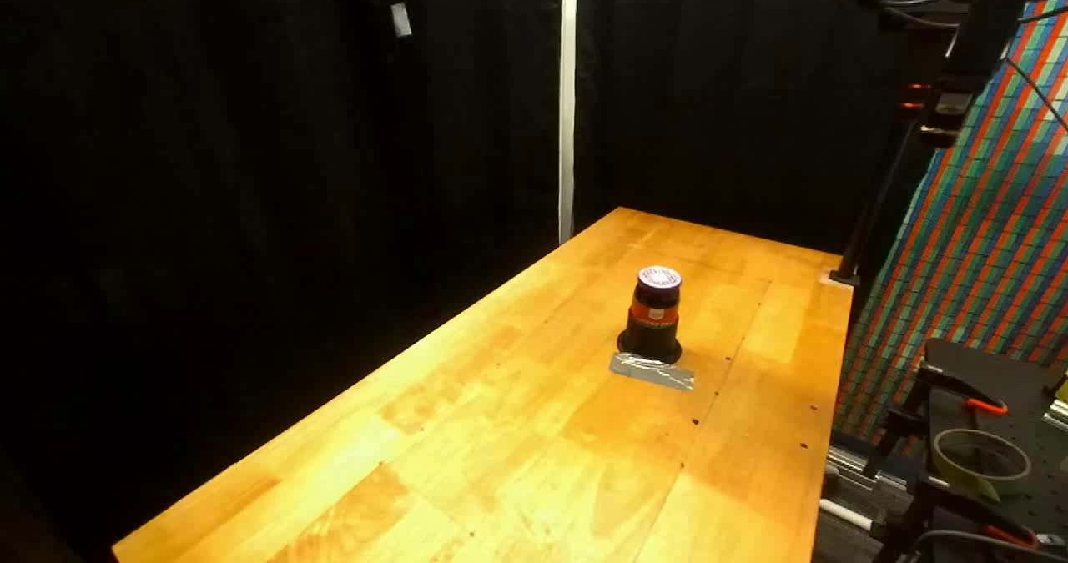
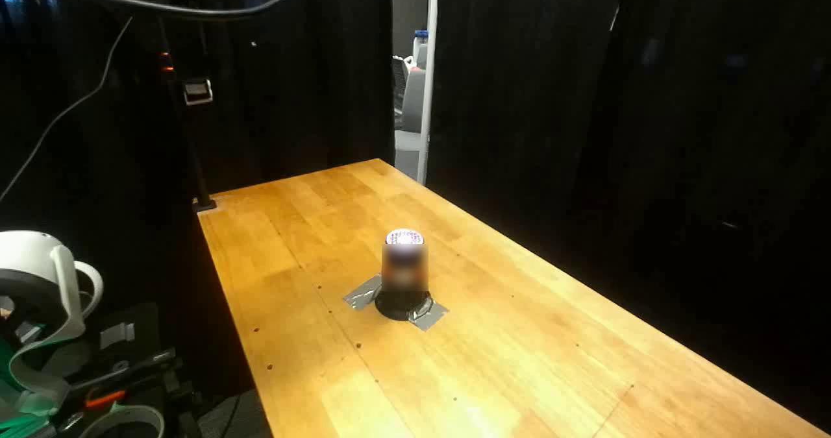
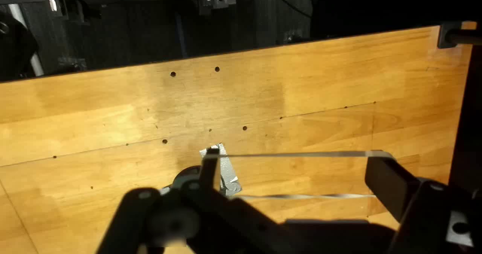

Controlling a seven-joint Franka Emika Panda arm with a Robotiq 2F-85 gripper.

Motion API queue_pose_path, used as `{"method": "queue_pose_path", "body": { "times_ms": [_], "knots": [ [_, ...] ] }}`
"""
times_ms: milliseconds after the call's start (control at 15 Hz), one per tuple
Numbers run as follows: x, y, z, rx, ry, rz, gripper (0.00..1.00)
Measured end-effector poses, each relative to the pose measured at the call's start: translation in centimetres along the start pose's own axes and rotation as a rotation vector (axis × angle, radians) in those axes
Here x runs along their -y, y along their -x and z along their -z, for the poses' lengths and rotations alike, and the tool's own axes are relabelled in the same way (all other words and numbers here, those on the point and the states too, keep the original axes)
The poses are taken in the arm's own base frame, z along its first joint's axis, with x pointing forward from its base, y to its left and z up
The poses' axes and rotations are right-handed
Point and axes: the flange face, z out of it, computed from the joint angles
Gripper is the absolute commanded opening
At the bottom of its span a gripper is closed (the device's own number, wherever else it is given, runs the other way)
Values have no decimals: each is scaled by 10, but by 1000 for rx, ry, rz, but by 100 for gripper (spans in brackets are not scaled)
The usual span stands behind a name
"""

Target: Put the rubber band on the cup

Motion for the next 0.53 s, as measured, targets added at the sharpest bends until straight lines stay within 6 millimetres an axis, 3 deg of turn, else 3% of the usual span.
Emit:
{"method": "queue_pose_path", "body": {
  "times_ms": [533],
  "knots": [
    [2,0,8,-17,-4,4,100]
  ]
}}
